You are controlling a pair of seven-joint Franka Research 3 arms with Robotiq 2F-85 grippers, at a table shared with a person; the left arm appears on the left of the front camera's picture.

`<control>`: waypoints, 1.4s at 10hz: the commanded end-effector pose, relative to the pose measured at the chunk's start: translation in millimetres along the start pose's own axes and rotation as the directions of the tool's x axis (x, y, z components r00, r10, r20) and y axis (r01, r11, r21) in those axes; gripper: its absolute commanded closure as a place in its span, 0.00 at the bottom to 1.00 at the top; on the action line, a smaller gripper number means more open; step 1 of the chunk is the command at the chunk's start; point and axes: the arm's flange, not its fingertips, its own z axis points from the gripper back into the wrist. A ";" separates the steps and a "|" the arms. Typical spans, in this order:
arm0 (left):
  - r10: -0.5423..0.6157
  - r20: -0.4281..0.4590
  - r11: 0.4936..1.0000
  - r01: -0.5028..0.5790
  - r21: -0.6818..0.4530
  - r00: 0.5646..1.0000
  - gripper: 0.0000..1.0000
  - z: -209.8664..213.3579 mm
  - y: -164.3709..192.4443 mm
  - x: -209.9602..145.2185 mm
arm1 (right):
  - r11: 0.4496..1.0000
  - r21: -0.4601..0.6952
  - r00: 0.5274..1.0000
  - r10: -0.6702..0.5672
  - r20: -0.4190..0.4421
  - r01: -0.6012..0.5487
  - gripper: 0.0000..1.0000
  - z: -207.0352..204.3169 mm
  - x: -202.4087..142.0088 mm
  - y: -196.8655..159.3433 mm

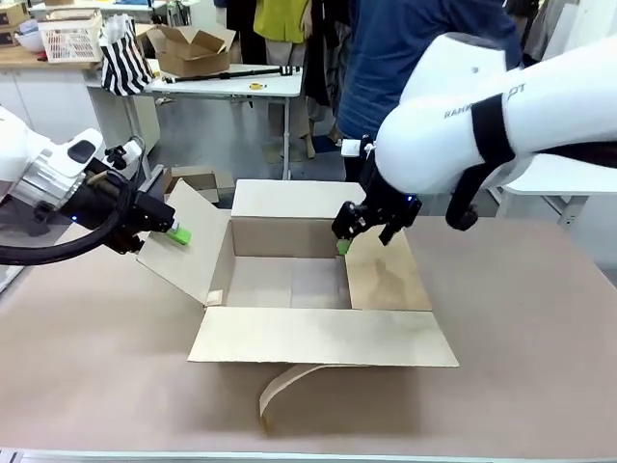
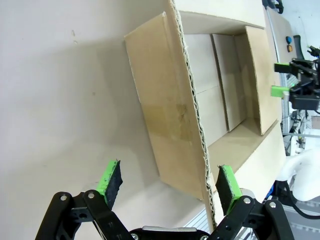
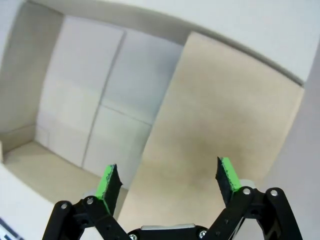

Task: Pack the gift set into the box.
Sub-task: Place both hands on the side flaps of the Package Box and spread them outward.

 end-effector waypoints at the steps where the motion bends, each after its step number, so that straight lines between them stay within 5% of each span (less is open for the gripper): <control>1: -0.014 0.000 1.000 0.014 -0.010 1.000 0.00 2.1 0.5 -1.5 | 0.988 -0.135 0.997 -0.074 -0.026 0.070 0.00 -0.9 14.2 15.6; 5: -0.014 0.000 1.000 0.014 -0.010 1.000 0.00 2.1 0.5 -1.5 | 0.918 -0.396 1.000 0.008 0.020 0.000 0.00 -11.7 8.7 62.2; 7: -0.014 0.000 1.000 0.014 -0.010 1.000 0.00 2.1 0.5 -1.5 | 0.899 -0.438 1.000 -0.010 0.016 0.016 0.00 -32.8 12.6 77.2; 8: -0.014 0.000 1.000 0.014 -0.010 1.000 0.00 2.1 0.5 -1.5 | 0.922 -0.378 0.984 0.133 0.117 -0.079 0.00 -30.9 18.8 78.1; 9: -0.014 0.000 1.000 0.014 -0.010 1.000 0.00 2.1 0.5 -1.5 | 0.914 -0.405 1.000 0.026 0.012 -0.019 0.00 -15.0 -4.9 64.4; 11: -0.014 0.000 1.000 0.014 -0.010 1.000 0.00 2.1 0.5 -1.5 | 0.916 -0.397 0.997 0.068 0.030 -0.051 0.00 -25.0 1.7 73.2; 12: -0.014 0.000 1.000 0.014 -0.010 1.000 0.00 2.1 0.5 -1.5 | 0.860 -0.511 1.000 -0.011 -0.001 0.009 0.00 -28.3 3.1 77.4; 14: -0.014 0.000 1.000 0.014 -0.010 1.000 0.00 2.1 0.5 -1.5 | 0.833 -0.550 0.997 -0.080 -0.015 0.058 0.00 -32.4 9.1 85.7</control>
